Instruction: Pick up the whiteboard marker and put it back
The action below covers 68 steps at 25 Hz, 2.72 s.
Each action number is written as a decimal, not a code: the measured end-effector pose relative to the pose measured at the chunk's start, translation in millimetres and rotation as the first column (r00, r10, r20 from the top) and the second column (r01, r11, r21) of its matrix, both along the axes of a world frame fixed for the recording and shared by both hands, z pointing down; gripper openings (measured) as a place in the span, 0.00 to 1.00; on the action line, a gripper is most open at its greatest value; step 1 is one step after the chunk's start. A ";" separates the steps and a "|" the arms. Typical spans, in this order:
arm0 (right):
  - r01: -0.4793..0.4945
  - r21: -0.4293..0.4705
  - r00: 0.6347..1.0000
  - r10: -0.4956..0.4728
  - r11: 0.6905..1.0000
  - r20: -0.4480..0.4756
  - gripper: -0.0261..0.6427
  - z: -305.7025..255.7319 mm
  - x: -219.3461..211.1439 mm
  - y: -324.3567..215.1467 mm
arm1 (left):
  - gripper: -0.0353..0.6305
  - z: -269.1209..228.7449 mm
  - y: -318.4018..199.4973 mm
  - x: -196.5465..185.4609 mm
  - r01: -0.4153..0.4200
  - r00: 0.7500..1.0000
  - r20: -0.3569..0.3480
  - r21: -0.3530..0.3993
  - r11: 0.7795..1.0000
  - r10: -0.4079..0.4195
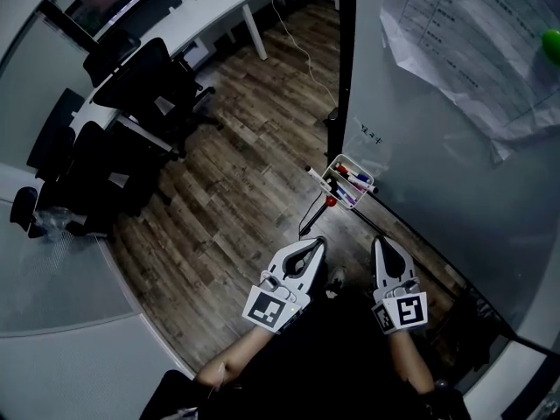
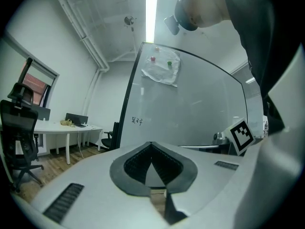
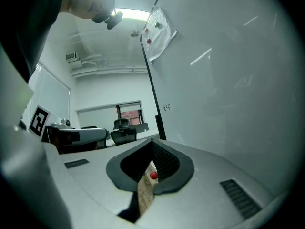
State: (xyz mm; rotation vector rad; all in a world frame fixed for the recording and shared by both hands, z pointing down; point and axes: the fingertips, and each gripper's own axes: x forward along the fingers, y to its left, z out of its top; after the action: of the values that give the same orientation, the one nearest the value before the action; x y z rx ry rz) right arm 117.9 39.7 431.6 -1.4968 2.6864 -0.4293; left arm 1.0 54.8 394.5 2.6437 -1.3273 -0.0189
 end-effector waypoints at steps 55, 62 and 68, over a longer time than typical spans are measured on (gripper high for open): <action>-0.093 -0.187 0.991 0.074 0.978 -0.108 0.24 93.3 2.1 -123.1 | 0.06 42.0 -112.1 0.8 -0.079 0.997 -0.032 -0.085 0.993 0.077; -0.079 -0.215 0.992 0.056 0.973 -0.114 0.24 102.1 -2.1 -127.4 | 0.06 44.7 -115.5 2.8 -0.082 0.996 -0.031 -0.091 0.992 0.080; -0.071 -0.233 0.993 0.048 0.970 -0.106 0.24 108.3 -3.0 -127.9 | 0.06 45.8 -118.2 3.6 -0.076 0.997 -0.035 -0.094 0.993 0.073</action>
State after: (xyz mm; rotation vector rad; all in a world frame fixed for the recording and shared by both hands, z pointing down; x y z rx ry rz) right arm 114.9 -88.1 539.9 -1.6963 2.7370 -0.7125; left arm 4.5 -63.4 440.3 2.5994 -1.1879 0.0126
